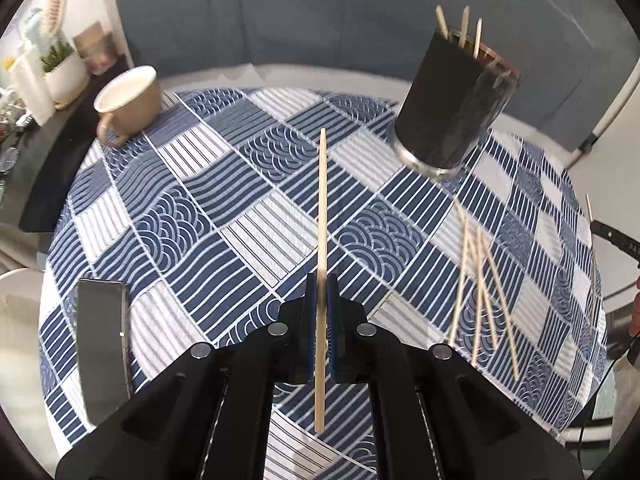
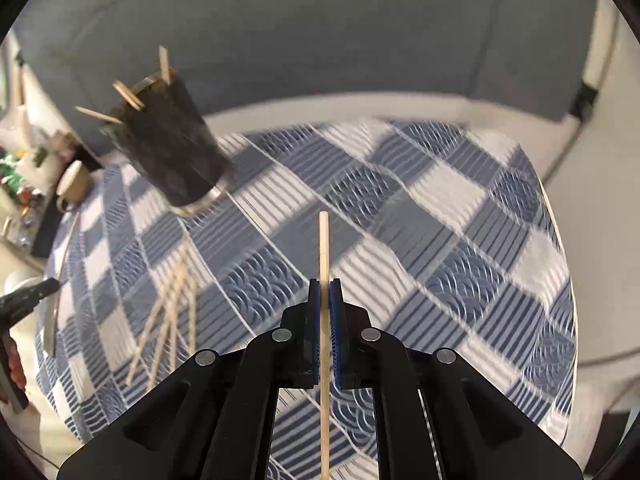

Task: Organize utensils
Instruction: 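Lift both held sticks and carry them over the black cup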

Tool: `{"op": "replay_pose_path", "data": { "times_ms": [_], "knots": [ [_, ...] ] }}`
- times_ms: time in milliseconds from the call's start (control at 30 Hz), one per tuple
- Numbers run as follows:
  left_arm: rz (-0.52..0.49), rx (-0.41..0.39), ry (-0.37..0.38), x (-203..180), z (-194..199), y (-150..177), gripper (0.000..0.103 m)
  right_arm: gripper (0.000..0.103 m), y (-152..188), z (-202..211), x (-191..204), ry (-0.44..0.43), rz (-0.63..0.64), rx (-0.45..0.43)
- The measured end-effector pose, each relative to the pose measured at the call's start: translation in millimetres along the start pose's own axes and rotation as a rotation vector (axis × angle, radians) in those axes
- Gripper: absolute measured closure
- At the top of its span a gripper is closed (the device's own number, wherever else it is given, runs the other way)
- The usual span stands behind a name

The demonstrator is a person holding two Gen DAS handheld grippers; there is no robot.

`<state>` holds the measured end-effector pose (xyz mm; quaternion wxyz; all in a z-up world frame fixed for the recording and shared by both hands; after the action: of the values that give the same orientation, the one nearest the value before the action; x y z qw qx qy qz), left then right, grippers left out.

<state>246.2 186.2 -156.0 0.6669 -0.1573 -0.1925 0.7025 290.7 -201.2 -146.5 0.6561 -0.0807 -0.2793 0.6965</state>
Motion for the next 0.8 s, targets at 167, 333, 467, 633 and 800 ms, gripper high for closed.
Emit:
{"op": "replay_pose_path", "data": {
  "times_ms": [167, 333, 467, 633, 800],
  "knots": [
    [0.031, -0.066, -0.014, -10.7, 32.8, -13.3, 0.098, 0.098, -35.8, 19.6, 25.3, -0.073, 0.073, -0.066],
    [0.047, -0.134, -0.028, -26.0, 63.2, -33.6, 0.098, 0.098, -72.9, 41.6, 52.3, -0.142, 0.151, -0.143],
    [0.084, -0.207, 0.001, -46.1, 92.2, -55.9, 0.098, 0.098, -96.9, 57.2, 74.8, -0.175, 0.22, -0.19],
    [0.071, -0.288, 0.022, -73.0, 124.1, -90.9, 0.098, 0.098, -126.6, 79.9, 101.8, -0.245, 0.299, -0.264],
    [0.038, -0.372, 0.02, -98.9, 145.1, -133.6, 0.098, 0.098, -156.6, 93.3, 126.0, -0.328, 0.368, -0.337]
  ]
}}
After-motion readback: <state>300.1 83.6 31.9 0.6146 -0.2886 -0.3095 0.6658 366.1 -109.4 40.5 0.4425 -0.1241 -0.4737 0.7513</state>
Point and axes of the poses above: each gripper's, at about its wrist camera, not at the fingertips, and z roughly against the way its jaws point, x to its left, y to its underside, the point moved 5 cm from there along -z, roughly the way its jaws point, and after that the axes turned 10 degrees about -y, right-handed, at the moved point
